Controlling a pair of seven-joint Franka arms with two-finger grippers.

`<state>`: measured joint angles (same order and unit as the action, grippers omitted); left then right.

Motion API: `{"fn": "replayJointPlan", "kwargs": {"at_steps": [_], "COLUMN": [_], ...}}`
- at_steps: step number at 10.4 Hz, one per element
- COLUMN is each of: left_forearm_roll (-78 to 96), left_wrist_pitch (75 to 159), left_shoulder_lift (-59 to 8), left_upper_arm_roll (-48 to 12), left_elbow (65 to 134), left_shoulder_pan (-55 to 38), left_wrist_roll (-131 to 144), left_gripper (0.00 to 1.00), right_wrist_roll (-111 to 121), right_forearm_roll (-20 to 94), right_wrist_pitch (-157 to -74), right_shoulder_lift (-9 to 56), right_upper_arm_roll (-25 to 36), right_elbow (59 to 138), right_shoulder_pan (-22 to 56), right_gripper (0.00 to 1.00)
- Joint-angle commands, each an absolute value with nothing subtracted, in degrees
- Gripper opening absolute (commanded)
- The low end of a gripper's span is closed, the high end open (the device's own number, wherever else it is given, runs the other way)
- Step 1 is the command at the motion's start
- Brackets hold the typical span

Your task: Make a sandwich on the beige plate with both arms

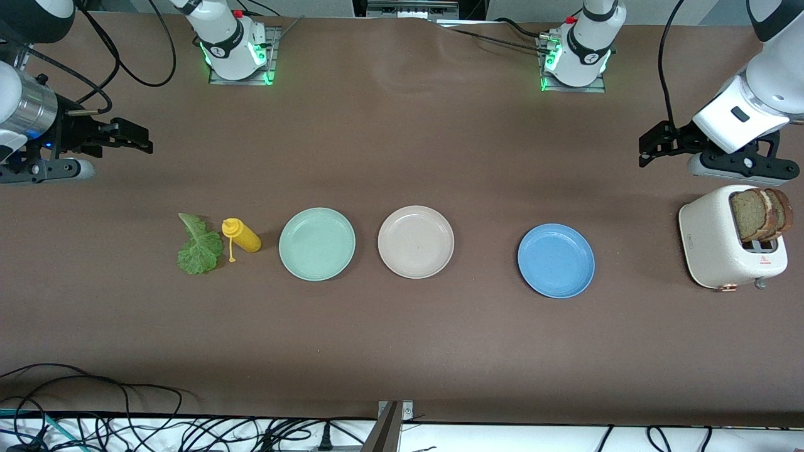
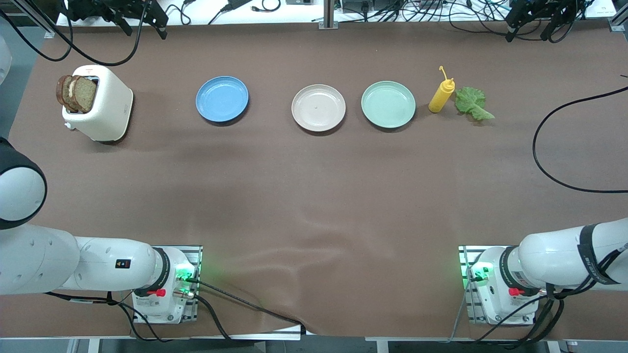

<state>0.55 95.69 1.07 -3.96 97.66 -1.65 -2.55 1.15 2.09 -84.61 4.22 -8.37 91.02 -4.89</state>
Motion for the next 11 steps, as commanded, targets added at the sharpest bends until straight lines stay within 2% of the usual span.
{"fn": "replayJointPlan", "kwargs": {"at_steps": [1,4,11], "left_forearm_roll": [-0.53,-0.61,-0.44], "left_wrist_pitch": [94.66,94.66,94.57], "left_shoulder_lift": [0.97,0.62,0.53], "left_upper_arm_roll": [-4.31,-4.31,-4.22], "left_elbow": [96.77,96.24,96.24], "left_shoulder_pan": [-1.32,-1.32,-1.23], "left_wrist_roll": [-3.34,-3.43,-3.52], "left_gripper": [1.0,1.0,1.0], "right_wrist_roll": [2.11,2.11,1.76], "right_forearm_roll": [2.64,2.2,-0.62], "right_wrist_pitch": [-84.29,-84.38,-87.53], "right_shoulder_lift": [4.39,5.88,13.96], "right_upper_arm_roll": [-8.35,-7.3,-6.68], "right_elbow": [90.18,90.53,92.2], "right_shoulder_pan": [-5.18,-5.54,-5.54], "right_gripper": [1.0,1.0,1.0]}}
